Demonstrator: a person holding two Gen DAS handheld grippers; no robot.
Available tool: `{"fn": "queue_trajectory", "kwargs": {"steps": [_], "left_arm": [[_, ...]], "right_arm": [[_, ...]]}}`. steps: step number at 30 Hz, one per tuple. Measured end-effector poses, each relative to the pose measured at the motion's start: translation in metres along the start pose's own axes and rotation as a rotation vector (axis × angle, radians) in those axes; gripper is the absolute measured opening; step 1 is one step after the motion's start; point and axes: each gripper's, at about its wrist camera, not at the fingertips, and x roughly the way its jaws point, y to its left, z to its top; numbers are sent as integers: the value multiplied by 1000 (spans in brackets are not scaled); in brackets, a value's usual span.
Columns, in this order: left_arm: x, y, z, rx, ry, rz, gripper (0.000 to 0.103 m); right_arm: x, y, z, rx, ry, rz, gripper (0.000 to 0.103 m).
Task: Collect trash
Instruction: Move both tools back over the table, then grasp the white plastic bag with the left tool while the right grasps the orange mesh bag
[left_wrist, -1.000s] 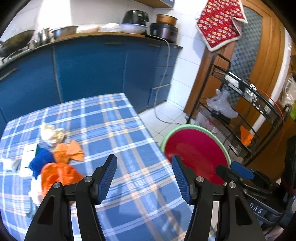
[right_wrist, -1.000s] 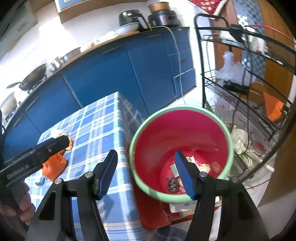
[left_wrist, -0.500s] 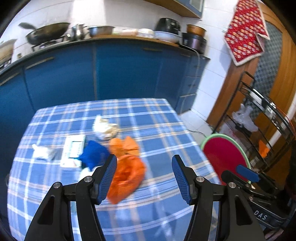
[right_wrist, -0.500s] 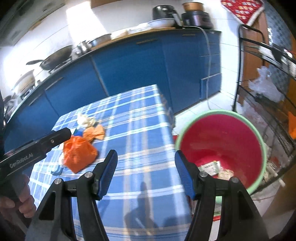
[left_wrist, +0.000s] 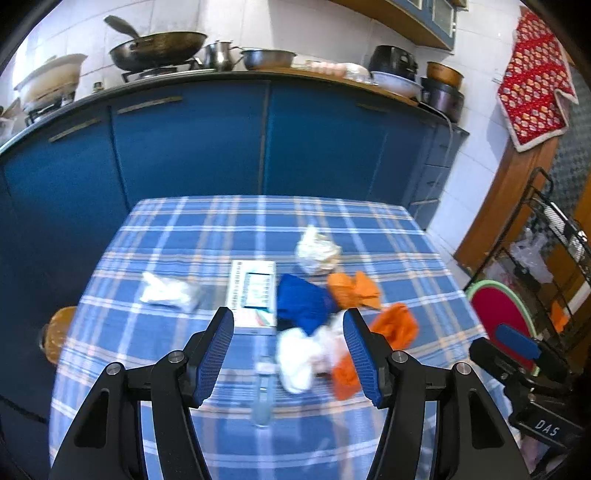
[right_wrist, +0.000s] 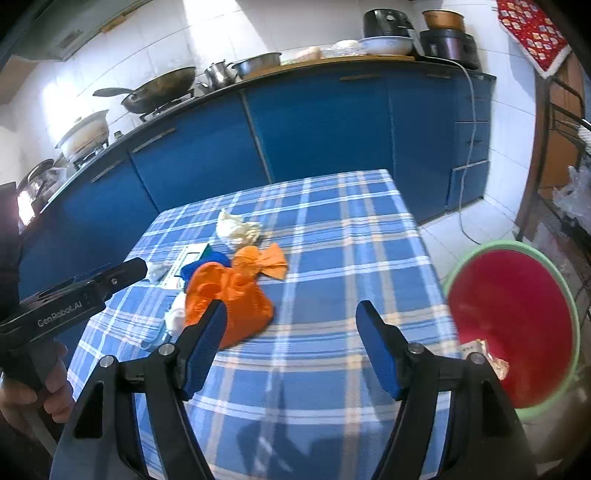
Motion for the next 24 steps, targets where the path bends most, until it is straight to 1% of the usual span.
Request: {"fn": "queue_trajectory", "kwargs": {"steps": [11, 14, 18, 24], "left_arm": [[22, 64, 3, -62, 29, 92, 63], [33, 79, 5, -73, 40, 104, 63], [48, 93, 8, -88, 55, 96, 63], [77, 107, 10, -125, 89, 42, 63]], "right_arm": [[36, 24, 3, -7, 53, 37, 76], [46, 31, 1, -15, 69, 39, 76], [59, 39, -2, -19, 93, 27, 76], [77, 48, -5, -16, 118, -15, 76]]}}
